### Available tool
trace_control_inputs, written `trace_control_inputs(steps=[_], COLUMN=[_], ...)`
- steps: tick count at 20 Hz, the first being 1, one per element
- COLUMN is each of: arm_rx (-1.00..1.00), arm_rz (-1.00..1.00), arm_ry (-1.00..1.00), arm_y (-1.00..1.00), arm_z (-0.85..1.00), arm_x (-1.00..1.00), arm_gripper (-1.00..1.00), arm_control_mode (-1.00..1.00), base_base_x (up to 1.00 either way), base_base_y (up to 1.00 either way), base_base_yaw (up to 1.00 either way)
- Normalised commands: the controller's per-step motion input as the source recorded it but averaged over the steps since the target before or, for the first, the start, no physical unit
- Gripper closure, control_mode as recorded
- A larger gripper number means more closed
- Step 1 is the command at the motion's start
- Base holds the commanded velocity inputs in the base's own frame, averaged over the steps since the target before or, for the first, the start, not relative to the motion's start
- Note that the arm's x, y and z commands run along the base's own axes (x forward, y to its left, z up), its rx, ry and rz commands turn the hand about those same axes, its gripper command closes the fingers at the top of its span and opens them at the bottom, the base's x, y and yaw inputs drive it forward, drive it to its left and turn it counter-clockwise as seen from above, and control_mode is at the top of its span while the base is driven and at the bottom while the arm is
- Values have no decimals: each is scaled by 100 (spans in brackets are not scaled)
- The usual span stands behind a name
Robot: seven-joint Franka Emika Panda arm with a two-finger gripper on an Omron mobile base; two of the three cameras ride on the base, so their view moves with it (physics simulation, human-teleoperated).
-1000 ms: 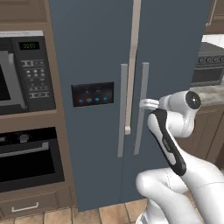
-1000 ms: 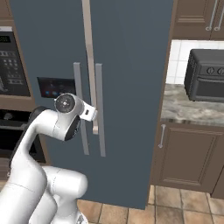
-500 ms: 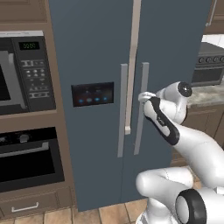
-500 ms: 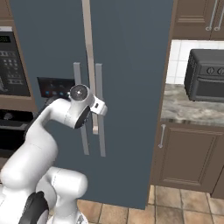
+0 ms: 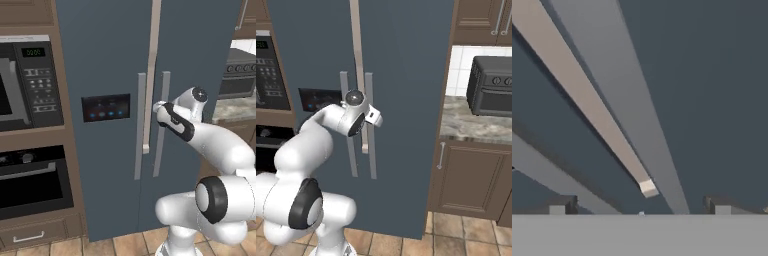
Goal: Open the fridge, remove the kiwi, eggplant, and chicken drumstick, and place them on any counter.
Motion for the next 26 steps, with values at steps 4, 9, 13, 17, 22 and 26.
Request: trace_control_inputs(steps=[4,9,13,17,22,26], arm_rx=[0,0,0,3,1,0], arm_rz=[0,0,0,0,0,7], arm_ry=[0,0,0,0,0,0], arm_y=[-5,-2,-10,-13,-5,-7], arm_z=[-37,-44,-30,-15,-27,-33], arm_x=[60,61,51,41,52,67], arm_gripper=[-100,-100,-100,-100,-100,-100], arm_control_mode=[-100,-100,-100,-100,-100,-100], base_base_x=[0,0,0,0,0,0], base_base_y=[0,0,0,0,0,0], base_base_yaw=[0,0,0,0,0,0])
